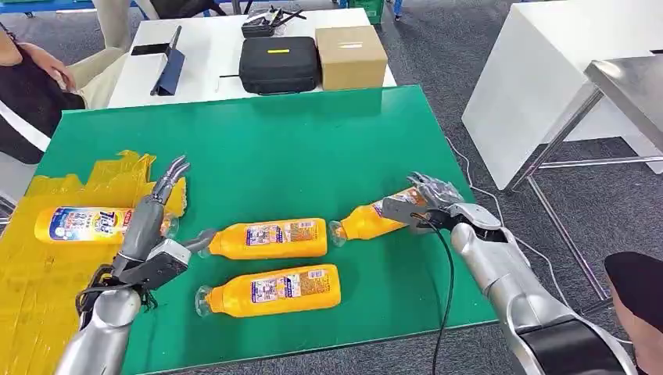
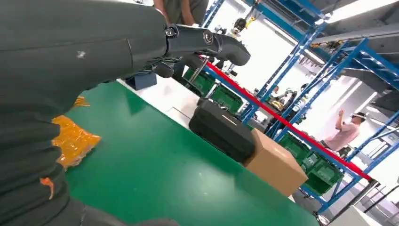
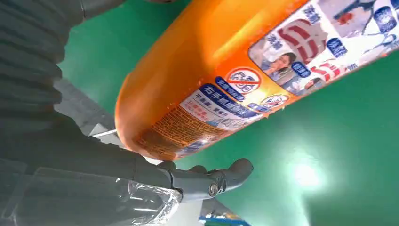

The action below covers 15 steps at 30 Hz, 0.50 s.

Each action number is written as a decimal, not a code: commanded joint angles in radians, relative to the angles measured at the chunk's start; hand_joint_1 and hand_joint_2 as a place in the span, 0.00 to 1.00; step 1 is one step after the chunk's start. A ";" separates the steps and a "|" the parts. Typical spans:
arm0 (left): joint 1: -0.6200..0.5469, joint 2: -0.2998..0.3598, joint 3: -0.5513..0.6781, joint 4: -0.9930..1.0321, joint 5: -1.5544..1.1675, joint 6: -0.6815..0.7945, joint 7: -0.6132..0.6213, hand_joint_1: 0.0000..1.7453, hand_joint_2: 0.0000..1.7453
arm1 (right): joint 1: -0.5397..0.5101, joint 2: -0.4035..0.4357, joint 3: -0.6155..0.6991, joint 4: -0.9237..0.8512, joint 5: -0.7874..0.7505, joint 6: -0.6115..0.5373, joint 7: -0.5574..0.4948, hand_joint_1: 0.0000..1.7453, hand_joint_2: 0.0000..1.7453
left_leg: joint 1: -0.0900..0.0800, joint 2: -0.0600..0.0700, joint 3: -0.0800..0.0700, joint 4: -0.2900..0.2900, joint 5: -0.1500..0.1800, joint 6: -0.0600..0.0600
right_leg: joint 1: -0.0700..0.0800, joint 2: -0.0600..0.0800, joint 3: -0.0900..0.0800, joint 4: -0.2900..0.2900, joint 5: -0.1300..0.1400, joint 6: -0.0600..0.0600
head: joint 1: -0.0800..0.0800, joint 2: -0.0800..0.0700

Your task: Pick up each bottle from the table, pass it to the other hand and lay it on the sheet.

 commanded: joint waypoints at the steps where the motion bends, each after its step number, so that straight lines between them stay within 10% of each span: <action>1: -0.036 0.003 0.035 0.082 0.006 -0.004 0.003 0.00 1.00 | -0.002 0.001 0.084 0.088 0.023 0.025 0.072 0.00 1.00 | 0.000 0.000 0.003 -0.002 0.000 -0.002 | 0.000 -0.002 0.003 -0.002 0.000 0.000 | 0.000 0.000; 12: -0.051 -0.001 0.040 0.103 0.026 -0.019 0.002 0.00 1.00 | -0.062 -0.025 0.200 0.260 0.092 0.120 0.049 0.04 1.00 | 0.001 -0.002 0.004 -0.002 0.000 -0.002 | 0.001 -0.003 0.004 -0.003 0.000 0.000 | 0.000 0.000; 13: -0.051 0.000 0.043 0.106 0.030 -0.021 0.003 0.00 1.00 | -0.076 -0.021 0.218 0.278 0.103 0.133 0.048 0.30 1.00 | 0.000 -0.001 0.004 -0.001 0.000 -0.001 | 0.000 -0.003 0.004 -0.002 0.000 0.000 | 0.000 0.000; 14: -0.051 0.002 0.044 0.110 0.032 -0.022 0.002 0.00 1.00 | -0.084 -0.018 0.229 0.291 0.108 0.138 0.044 0.80 1.00 | 0.000 -0.001 0.004 -0.001 0.000 -0.001 | 0.000 -0.002 0.004 -0.002 0.000 0.000 | 0.000 0.000; 15: -0.052 0.002 0.045 0.113 0.036 -0.024 0.002 0.00 1.00 | -0.088 -0.017 0.237 0.296 0.112 0.143 0.041 0.83 1.00 | 0.000 -0.001 0.004 -0.001 0.000 -0.001 | 0.000 -0.002 0.004 -0.002 0.000 0.000 | 0.000 0.000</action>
